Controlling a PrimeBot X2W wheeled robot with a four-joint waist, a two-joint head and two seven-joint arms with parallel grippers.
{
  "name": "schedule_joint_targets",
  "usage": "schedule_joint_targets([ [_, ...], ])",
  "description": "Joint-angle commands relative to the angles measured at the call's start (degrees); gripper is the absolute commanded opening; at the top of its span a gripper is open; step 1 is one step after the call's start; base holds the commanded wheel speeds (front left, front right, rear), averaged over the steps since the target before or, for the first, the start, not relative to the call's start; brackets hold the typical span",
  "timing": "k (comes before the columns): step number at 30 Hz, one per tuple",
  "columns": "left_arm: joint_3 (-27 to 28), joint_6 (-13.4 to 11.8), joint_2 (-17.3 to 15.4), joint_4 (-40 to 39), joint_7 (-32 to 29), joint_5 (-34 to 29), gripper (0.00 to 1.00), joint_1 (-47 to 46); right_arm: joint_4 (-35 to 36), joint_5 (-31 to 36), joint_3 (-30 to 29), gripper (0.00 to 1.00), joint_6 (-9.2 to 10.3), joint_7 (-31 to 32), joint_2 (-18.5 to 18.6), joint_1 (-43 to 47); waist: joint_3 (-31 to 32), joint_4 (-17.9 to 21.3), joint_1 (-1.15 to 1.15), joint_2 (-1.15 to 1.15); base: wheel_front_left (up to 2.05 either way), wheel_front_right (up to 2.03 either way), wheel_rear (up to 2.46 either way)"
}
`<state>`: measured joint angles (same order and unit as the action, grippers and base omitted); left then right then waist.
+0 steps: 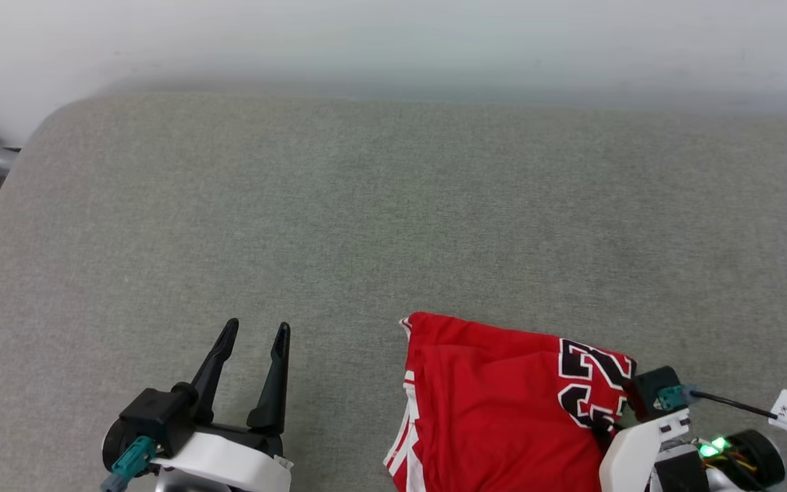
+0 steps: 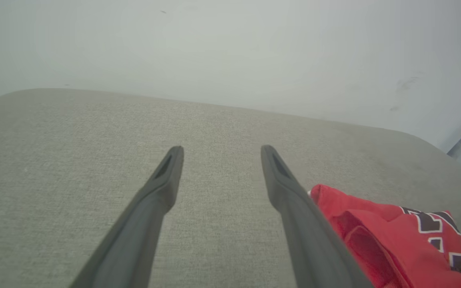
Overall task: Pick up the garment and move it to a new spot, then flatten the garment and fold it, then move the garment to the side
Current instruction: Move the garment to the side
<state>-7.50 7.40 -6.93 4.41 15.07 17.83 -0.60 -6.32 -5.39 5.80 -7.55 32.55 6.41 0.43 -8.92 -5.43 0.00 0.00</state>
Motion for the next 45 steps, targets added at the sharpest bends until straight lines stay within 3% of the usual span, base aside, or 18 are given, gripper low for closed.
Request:
schedule_joint_targets([
  [1,-0.3,0.1,-0.3,0.1,0.1,0.3,1.0,0.1,-0.1,1.3,0.6,0.0,0.15,-0.9,2.0,-1.2,0.9,1.1,0.0,0.0,0.0,0.0,0.0],
  [5,-0.4,0.1,-0.6,0.1,0.1,0.6,1.0,0.6,3.1,1.9,4.2,0.0,0.12,-2.4,4.7,-3.3,1.9,3.8,0.0,0.0,0.0,0.0,0.0],
  [8,-0.8,0.1,-0.9,-0.1,0.1,0.8,1.0,1.0,5.8,1.9,7.5,0.0,0.12,-2.0,8.9,-5.1,2.2,6.6,0.0,0.0,0.0,0.0,0.0],
  [17,-2.5,0.1,-2.4,-2.4,0.1,0.5,1.0,-1.2,11.0,-1.6,16.4,0.0,0.11,0.1,26.8,-13.2,-1.0,15.7,0.0,0.0,0.0,0.0,0.0],
  [25,-5.1,0.1,-4.5,-7.0,0.1,-0.3,1.0,-5.6,5.3,-5.5,14.6,0.0,0.12,-4.7,37.7,-20.4,-8.6,20.8,0.0,0.0,0.0,0.0,0.0],
  [35,-6.2,0.1,-8.5,-17.5,-4.9,-1.1,1.0,-12.5,-10.0,-3.5,6.0,0.0,0.13,-14.1,39.5,-26.9,-19.3,21.5,0.0,0.0,0.0,0.0,0.0],
  [45,-5.0,-0.5,-11.1,-27.7,-9.9,-1.4,1.0,-15.1,-25.0,0.1,-5.6,0.0,0.12,-20.7,35.8,-31.9,-25.2,19.5,0.0,0.0,0.0,0.0,0.0],
])
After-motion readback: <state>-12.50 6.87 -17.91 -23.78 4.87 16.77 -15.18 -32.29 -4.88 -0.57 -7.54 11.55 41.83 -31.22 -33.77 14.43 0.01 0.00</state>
